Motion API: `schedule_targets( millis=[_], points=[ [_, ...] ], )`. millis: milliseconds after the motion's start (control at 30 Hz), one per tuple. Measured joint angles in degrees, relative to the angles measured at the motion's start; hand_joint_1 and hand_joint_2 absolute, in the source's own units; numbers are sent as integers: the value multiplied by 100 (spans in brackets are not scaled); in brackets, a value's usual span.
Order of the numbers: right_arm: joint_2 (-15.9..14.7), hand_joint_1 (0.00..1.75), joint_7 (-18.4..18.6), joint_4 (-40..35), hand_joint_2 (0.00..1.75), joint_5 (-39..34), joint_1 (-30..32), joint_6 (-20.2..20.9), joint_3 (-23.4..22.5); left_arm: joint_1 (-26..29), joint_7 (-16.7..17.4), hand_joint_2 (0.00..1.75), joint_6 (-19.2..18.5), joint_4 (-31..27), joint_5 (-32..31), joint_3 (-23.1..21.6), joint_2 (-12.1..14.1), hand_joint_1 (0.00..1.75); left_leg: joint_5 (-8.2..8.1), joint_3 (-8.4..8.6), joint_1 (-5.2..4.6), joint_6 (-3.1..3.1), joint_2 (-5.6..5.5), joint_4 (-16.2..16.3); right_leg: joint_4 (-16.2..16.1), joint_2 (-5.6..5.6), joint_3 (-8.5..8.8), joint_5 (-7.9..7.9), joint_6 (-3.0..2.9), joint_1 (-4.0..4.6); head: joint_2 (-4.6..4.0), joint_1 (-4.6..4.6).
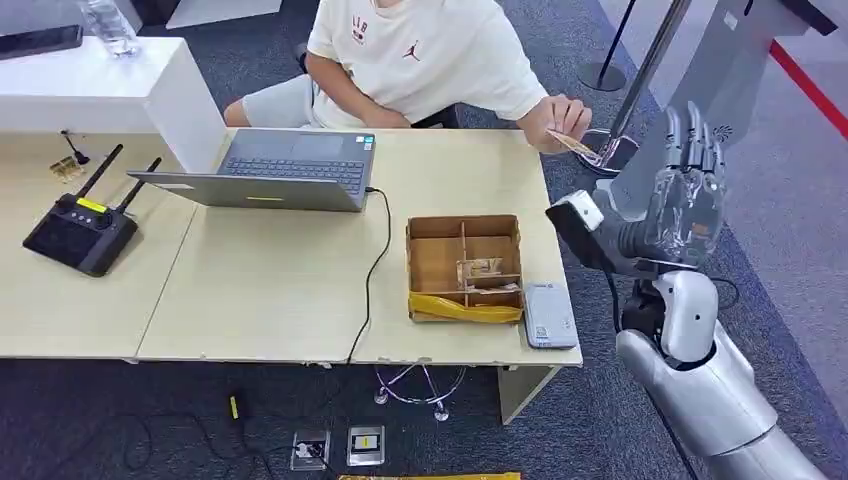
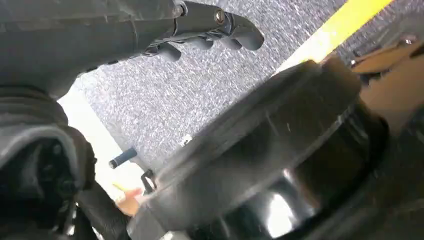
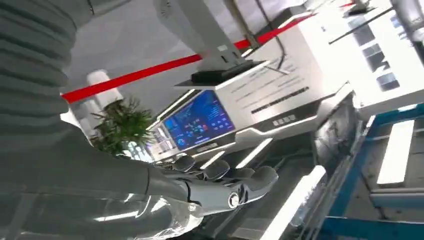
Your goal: Pass the card to the sensor for recognition and then transmit it.
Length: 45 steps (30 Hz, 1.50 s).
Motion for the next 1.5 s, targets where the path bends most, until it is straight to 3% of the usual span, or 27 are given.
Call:
schedule_targets(
  millis=[433,600,900,1500],
  points=[
    [-55,0,-328,-552,175,553,-91,420,841,14,17,0,-2,-18,-20,-9,9,0,5,1,3,-6,0,0,-2,-1,1,10,-8,4,0,0],
    [-55,0,-374,-626,175,540,-168,553,1070,14,17,0,0,-33,-28,-9,15,0,5,1,3,-6,3,0,-1,1,1,10,-8,4,0,-2],
    [11,0,-603,-480,175,11,-542,1173,1503,-1,17,0,0,-44,-46,-9,33,0,5,-1,4,-7,1,-1,-1,0,1,10,-8,4,0,-2],
    [96,0,-616,-128,175,-315,-834,1279,2006,-3,17,0,0,-44,-59,-9,48,0,5,-3,4,-7,0,-1,-1,0,0,9,-8,4,0,-2]
  ],
)
